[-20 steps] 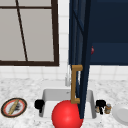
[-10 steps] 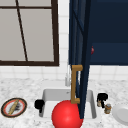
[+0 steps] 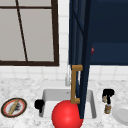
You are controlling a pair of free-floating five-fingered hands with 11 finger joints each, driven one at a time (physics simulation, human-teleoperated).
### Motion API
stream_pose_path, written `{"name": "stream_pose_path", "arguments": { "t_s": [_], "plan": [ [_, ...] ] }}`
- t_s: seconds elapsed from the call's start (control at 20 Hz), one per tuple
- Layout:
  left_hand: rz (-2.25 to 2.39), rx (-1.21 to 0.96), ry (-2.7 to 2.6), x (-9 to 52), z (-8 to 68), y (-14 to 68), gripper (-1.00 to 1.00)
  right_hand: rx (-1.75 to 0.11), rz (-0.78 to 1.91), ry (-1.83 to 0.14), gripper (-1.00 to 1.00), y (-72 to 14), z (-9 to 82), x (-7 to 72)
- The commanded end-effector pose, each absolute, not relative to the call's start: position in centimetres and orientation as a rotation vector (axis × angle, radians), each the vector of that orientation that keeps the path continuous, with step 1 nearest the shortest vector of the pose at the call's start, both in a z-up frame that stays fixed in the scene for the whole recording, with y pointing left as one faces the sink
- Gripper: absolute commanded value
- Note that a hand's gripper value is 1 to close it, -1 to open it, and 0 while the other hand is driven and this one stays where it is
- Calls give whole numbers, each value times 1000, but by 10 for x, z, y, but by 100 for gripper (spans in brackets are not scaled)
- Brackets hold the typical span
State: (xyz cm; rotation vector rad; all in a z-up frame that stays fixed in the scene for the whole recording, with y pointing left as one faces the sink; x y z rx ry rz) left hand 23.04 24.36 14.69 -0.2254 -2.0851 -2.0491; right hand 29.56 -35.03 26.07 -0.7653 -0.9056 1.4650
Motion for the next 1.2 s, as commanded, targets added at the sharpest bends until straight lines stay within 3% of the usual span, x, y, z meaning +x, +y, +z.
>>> {"name": "stream_pose_path", "arguments": {
  "t_s": [0.0,0.6,1.15],
  "plan": [
    [-2049,-225,-2085,230,147,244,0,-743,1435,-937,100,-374,269,288],
    [-2049,-225,-2085,230,147,244,0,-750,1430,-1010,100,-455,258,262],
    [-2049,-225,-2085,230,147,244,0,-725,1441,-1013,100,-536,170,260]
  ]
}}
